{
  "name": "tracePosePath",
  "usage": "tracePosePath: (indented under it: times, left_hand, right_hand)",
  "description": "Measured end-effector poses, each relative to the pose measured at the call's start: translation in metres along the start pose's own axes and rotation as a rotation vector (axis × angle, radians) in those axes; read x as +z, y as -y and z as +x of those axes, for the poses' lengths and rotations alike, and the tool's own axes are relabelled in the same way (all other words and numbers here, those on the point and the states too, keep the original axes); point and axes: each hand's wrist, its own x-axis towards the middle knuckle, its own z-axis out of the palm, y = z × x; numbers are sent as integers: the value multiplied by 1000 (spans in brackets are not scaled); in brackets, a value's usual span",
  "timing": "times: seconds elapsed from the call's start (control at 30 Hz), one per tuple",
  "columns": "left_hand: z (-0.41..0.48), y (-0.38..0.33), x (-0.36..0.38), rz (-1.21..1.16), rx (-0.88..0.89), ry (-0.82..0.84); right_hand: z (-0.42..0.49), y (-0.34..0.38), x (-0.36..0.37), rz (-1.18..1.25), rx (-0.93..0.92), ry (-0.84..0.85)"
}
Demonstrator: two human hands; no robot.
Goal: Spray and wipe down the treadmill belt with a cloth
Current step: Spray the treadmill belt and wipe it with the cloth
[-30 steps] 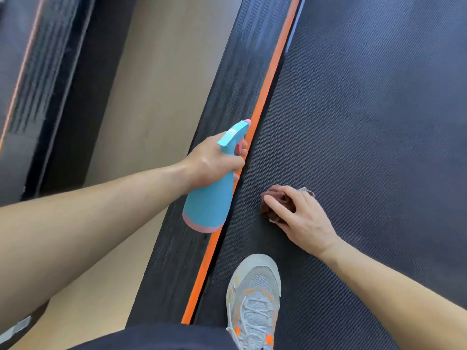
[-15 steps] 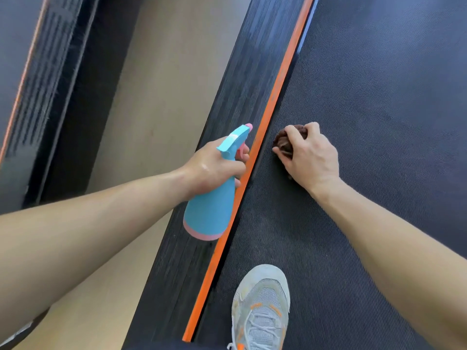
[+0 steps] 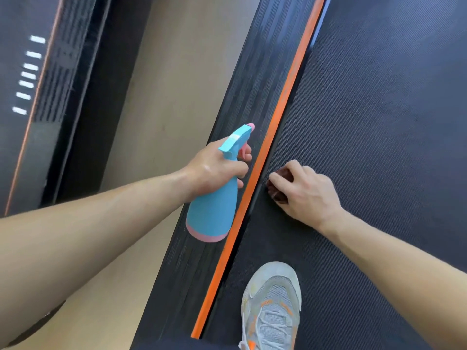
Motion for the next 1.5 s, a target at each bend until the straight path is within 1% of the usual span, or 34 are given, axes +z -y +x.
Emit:
tracePosePath:
  times: [0.13,0.23,0.3,0.33,0.4,0.47,0.5,0.53,0.57,0.63,0.67,0.73,0.77,0.83,0.9,0.97,1.0,1.03,1.1,1.13,1.17,1.2,1.27,1.3,1.33,1.4,1.43,1.47,1.5]
  left_hand:
    - [1,4,0,-2,0,-8]
    - [-3,6,1,-13,-14,-11]
    - [-8,6,1,-21,-21,-14]
    - [-10,5,1,-21,-19,-15]
    - [-13,1,2,-12,-4,-15]
    - [-14,-3,4,-2,6,-11]
    - [-14,-6,6,2,10,-8]
    - [-13,-8,8,10,14,0]
    - [-12,-10,11,19,17,8]
    - [-12,-11,16,24,20,18]
    - [-11,-11,18,13,20,28]
    - [-10,-13,21,-14,11,48]
    - [-10,-13,22,-15,5,50]
    - [-9,-17,24,-14,10,53]
    - [-11,-24,23,-24,21,53]
    - [-11,-32,23,-29,29,48]
    - [-10,-35,24,-31,34,46]
    - [-7,-36,26,-34,40,46]
    - [-4,-36,31,-32,48,54]
    - [-4,-36,34,-29,46,69]
    - [-4,-36,37,-26,43,85]
    - [-3,-37,40,-22,34,95]
    - [-4,-41,45,-13,17,105]
    - [-4,-43,47,-4,10,109]
    - [-3,-48,50,14,-4,114]
    - [-3,-58,57,55,-8,135]
    - [0,-62,61,59,3,149]
    - [3,-66,66,54,13,153]
    - [7,-69,70,45,26,157]
  right_hand:
    - [48,-17,-9,-33,291,-68]
    - [64,-20,-12,-42,388,-97]
    - [41,-2,-11,22,420,-111]
    - [21,11,-11,60,394,-101]
    - [-22,34,-7,91,254,-62]
    - [-38,31,-7,65,77,-31]
    - [-31,21,-7,30,23,-21]
    - [-16,8,-7,-14,32,-13]
    - [4,-6,-10,-40,107,-32]
    - [51,-34,-18,-69,325,-99]
    - [67,-45,-21,-64,398,-106]
    - [70,-44,-17,-35,471,-118]
    - [56,-31,-14,-16,485,-131]
    - [6,5,-9,59,431,-125]
    - [-46,32,-6,94,233,-85]
    - [-58,19,-5,32,26,-46]
    - [-47,0,-7,-9,0,-39]
    - [-30,-22,-11,-47,58,-49]
    - [12,-68,-22,-90,308,-116]
    - [28,-87,-28,-89,409,-145]
    - [34,-98,-31,-74,471,-161]
    - [30,-98,-31,-53,509,-185]
    - [-7,-73,-26,-2,560,-207]
    - [-35,-55,-24,41,555,-197]
    - [-66,-39,-22,81,510,-169]
    - [-115,-25,-22,67,334,-109]
    - [-124,-33,-24,29,248,-93]
    - [-121,-50,-27,-4,204,-87]
    - [-109,-71,-30,-29,230,-96]
